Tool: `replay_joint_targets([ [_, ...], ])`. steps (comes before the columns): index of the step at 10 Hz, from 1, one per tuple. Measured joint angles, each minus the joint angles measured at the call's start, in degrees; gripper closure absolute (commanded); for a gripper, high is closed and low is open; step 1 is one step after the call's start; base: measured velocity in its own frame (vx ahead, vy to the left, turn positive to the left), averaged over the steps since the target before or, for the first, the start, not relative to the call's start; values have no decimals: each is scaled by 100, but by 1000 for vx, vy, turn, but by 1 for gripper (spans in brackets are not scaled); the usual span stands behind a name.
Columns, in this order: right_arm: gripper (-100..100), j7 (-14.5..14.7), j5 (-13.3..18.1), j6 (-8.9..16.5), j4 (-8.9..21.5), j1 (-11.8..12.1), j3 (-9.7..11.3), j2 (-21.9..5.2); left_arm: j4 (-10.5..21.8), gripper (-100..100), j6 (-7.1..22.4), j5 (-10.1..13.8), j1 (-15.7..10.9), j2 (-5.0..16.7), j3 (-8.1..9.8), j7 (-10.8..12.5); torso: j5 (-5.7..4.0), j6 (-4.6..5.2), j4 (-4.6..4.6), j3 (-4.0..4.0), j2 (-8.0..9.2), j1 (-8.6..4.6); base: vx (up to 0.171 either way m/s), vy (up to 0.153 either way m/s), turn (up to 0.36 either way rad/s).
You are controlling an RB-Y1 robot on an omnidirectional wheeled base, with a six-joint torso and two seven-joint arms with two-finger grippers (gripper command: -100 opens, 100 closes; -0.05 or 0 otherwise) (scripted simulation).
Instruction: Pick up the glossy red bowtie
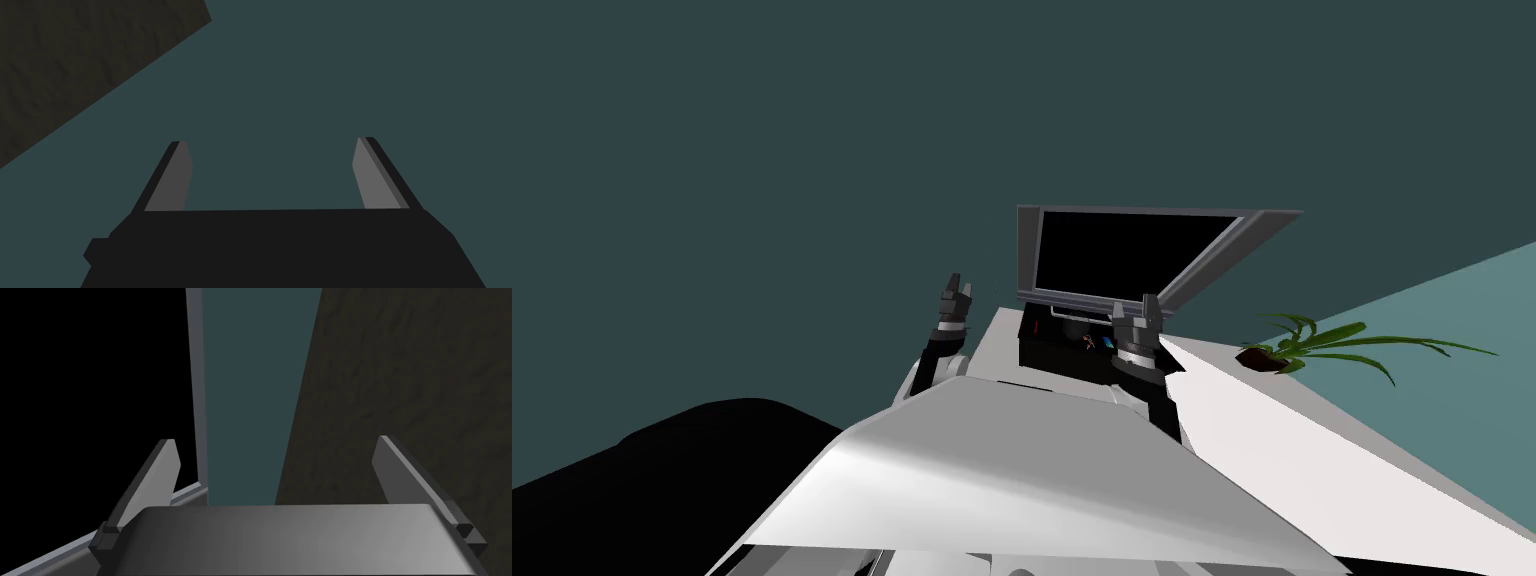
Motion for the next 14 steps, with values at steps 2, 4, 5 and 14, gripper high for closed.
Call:
replay_joint_targets([
  [2, -100, 63, -7, 141, 230, -82, 78, -194, 0, 0, 0, 0, 0, 0, 0, 0, 2, -2, -1, -1, -2, 8, 1, 24, 97],
  [4, -100, 138, 5, 212, 561, -139, 188, -356, 0, 0, 0, 0, 0, 0, 0, 0, 1, -1, 0, 0, 0, 7, -6, 21, 86],
  [5, -100, 193, 22, 292, 698, -189, 261, -422, 0, 0, 0, 0, 0, 0, 0, 0, 2, -1, 0, 0, 1, 8, -11, 21, 105],
  [14, -100, 493, 16, 1246, 2133, -809, 591, -1098, 0, 0, 0, 0, 0, 0, 0, 0, 2, -1, 0, 1, 1, 6, -11, 21, 116],
])
